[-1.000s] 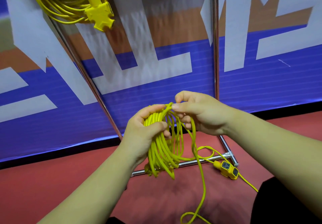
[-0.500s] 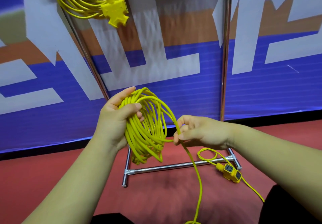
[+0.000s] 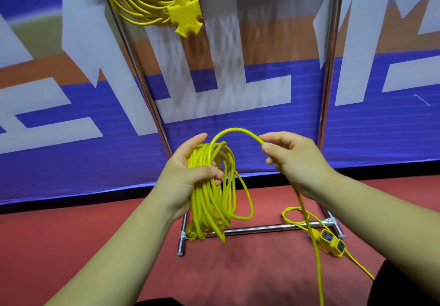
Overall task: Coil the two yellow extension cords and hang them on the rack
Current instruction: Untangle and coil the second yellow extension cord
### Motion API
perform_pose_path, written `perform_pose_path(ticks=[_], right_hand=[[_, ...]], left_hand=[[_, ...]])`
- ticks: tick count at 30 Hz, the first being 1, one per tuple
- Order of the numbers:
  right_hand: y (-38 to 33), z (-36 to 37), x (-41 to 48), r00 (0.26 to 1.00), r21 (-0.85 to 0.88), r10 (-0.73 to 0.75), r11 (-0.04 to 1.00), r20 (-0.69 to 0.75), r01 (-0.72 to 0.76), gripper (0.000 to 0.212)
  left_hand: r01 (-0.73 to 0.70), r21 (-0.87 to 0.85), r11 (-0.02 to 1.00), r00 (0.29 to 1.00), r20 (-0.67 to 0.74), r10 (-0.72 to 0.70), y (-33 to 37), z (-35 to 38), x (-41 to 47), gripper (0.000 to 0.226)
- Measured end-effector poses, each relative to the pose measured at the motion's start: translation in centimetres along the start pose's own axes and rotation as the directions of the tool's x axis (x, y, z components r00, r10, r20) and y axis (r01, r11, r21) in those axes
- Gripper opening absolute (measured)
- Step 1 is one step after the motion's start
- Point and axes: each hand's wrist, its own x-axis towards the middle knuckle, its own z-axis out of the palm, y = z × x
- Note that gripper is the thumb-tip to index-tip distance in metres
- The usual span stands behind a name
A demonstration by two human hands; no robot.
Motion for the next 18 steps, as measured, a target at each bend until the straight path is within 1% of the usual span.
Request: perform_pose_path(ticks=[3,5,7,9,12,14,18], right_hand=[[0.0,0.5,-0.4,0.994,-0.195,-0.088,0.976,0.066,0.1,0.017],[-0.1,0.8,-0.8,0.983,-0.248,-0.112,0.958,0.143,0.145,0.019],[-0.2,1.0,-1.1,0.968,-0.242,-0.103,0.957,0.231,0.159,0.019],[-0.2,0.9,-1.2,0.959,-0.228,-0.082,0.963,0.272,0.147,0.017],[0.1,0.4,-0.7,0.959,-0.201,-0.065,0.972,0.277,0.123,0.011],[0.5,0.0,-0.5,0.958,-0.168,-0.06,0.98,0.279,0.11,0.005],[0.9,-0.9,0.1,0.964,-0.134,-0.081,0.984,0.253,0.118,0.013]], left_hand=[[-0.004,-0.008,1.0,1.0,-0.005,0.003,0.0,0.2,-0.3,0.08],[0.001,0.009,1.0,1.0,0.005,-0.001,-0.1,0.4,-0.7,0.07],[0.004,0.023,1.0,1.0,0.026,-0.004,-0.3,0.5,-0.8,0.063],[-0.005,0.042,0.999,0.999,0.046,0.003,-0.5,0.6,-0.8,0.059],[-0.011,0.052,0.999,0.997,0.076,0.007,-0.4,0.8,-0.7,0.057],[-0.01,0.045,0.999,0.995,0.1,0.006,-0.1,1.1,-0.7,0.051],[0.0,0.046,0.999,0.987,0.163,-0.008,0.3,1.6,-0.7,0.036]])
